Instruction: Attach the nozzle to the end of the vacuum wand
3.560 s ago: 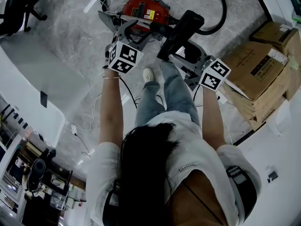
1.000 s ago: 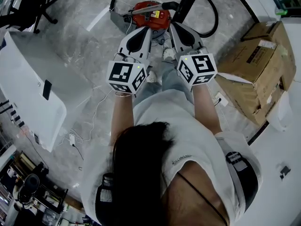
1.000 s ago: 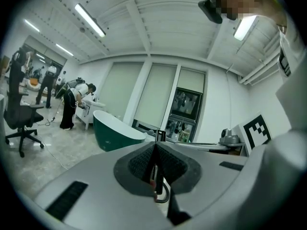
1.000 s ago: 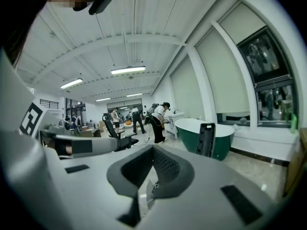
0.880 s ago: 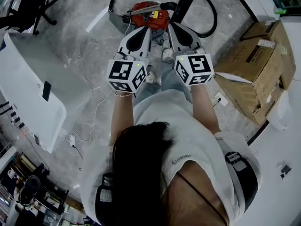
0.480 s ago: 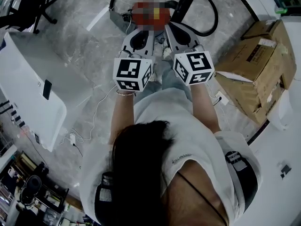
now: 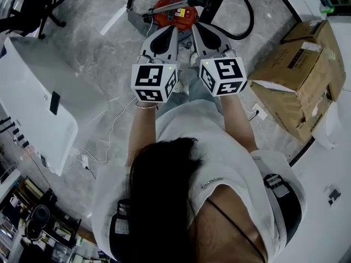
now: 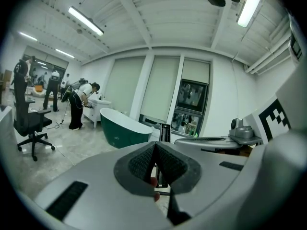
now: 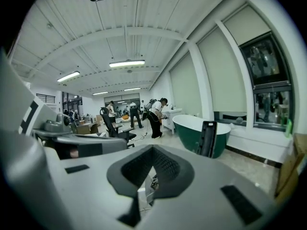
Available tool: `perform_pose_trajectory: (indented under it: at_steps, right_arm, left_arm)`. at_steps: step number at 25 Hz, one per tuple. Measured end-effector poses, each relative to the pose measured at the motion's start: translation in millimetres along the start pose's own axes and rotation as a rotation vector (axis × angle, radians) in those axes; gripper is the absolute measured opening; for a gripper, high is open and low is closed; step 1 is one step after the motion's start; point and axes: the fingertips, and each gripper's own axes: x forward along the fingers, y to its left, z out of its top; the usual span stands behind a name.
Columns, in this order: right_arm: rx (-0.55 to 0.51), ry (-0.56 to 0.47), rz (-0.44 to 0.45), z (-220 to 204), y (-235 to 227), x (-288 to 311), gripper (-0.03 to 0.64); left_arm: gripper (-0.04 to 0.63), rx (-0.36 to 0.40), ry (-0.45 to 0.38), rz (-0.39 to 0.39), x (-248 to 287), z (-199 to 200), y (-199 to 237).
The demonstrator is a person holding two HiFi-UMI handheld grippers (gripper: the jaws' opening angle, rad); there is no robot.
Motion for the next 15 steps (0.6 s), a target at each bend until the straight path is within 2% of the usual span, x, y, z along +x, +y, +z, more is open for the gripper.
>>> perform_pose_trajectory:
  at_steps: [8, 15]
  right_arm:
    - [0.024, 0.024, -0.002, -6.6, 2.2, -4.0, 0.014]
    - [0.014, 0.032, -0.006, -4.7, -0.1, -7.9, 0.014]
  left_arm:
    - [0.002, 0.001, 0.015, 0.061, -1.6, -9.2, 7.2]
    - [0.002, -0.01, 0.033, 0.048, 1.2, -15.2, 2.6]
